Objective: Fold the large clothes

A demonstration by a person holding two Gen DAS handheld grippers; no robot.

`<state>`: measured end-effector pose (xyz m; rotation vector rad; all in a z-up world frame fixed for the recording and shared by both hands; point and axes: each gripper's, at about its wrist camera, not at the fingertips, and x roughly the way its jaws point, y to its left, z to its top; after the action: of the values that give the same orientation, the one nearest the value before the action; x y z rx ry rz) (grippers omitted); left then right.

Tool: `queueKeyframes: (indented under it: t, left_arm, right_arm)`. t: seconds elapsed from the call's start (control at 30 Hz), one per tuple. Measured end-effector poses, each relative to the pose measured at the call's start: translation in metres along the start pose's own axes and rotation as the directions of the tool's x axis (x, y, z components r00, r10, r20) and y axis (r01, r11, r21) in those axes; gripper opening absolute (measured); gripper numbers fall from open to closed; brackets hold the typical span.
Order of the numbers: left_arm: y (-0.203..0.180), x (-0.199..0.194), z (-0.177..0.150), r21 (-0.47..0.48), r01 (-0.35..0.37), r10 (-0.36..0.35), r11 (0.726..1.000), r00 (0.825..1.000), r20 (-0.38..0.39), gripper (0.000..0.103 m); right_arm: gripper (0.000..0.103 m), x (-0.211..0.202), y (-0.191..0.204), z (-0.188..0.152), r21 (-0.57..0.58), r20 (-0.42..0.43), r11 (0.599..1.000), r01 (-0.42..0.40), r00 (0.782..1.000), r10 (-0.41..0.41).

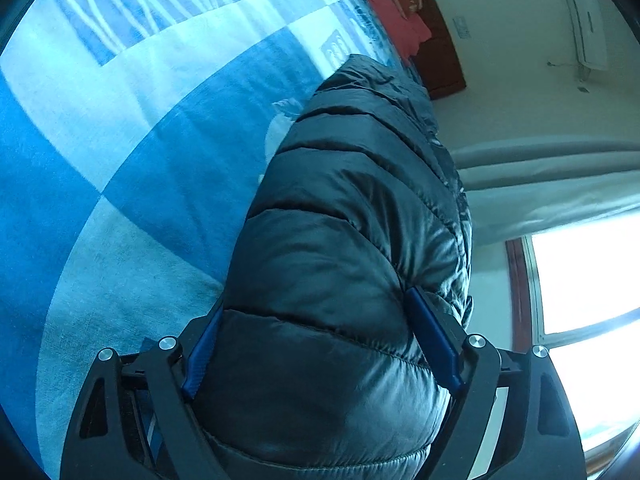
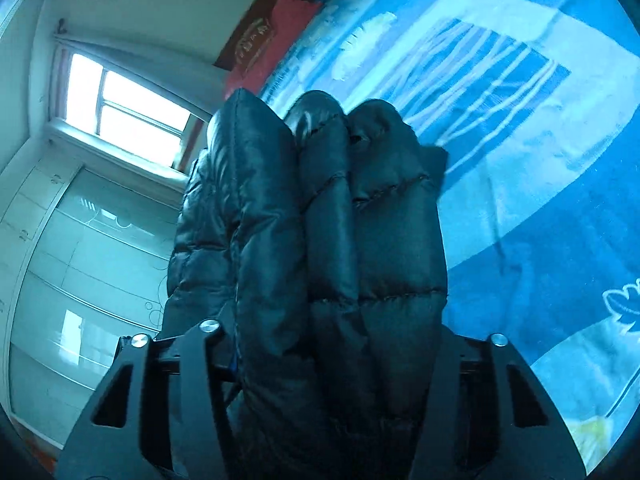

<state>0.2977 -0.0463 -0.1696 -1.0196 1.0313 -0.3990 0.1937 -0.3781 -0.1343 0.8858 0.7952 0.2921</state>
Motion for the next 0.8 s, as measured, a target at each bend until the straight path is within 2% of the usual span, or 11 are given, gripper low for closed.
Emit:
queueKeyframes:
  t: [0.2, 0.47, 0.57, 0.63, 0.7, 0.8]
  left_arm:
    - [-0.008, -0.023, 0.016, 0.055, 0.022, -0.025, 0.998, 0.999, 0.041, 0.082]
    - [0.014, -0.056, 0.073, 0.034, 0.001, -0.005, 0.999, 0.993, 0.114, 0.082]
    - [0.034, -0.055, 0.086, -0.003, -0.02, 0.02, 1.0, 0.994, 0.11, 0.082]
    - [0.049, -0.046, 0.09, -0.04, -0.02, 0.023, 0.999, 0.995, 0.093, 0.082]
    - [0.057, -0.042, 0.09, -0.039, -0.012, 0.016, 0.999, 0.996, 0.089, 0.082]
    - [0.054, -0.042, 0.089, -0.028, 0.002, 0.001, 1.0, 0.996, 0.086, 0.082]
  right_arm:
    - [0.044, 0.016, 0.031, 0.002, -0.037, 0.005, 0.997, -0.064, 0.998, 0.064]
    - [0.043, 0.083, 0.067, 0.001, -0.022, -0.064, 0.989, -0.143, 0.988, 0.142]
    - [0.043, 0.107, 0.069, 0.0, -0.016, -0.092, 0.993, -0.118, 0.989, 0.116]
    - [0.043, 0.112, 0.066, 0.0, -0.006, -0.096, 0.994, -0.108, 0.99, 0.107]
    - [0.044, 0.112, 0.063, 0.001, -0.002, -0.103, 0.993, -0.114, 0.988, 0.114]
    - [0.053, 0.111, 0.064, 0.003, -0.014, -0.108, 0.996, -0.093, 0.99, 0.091]
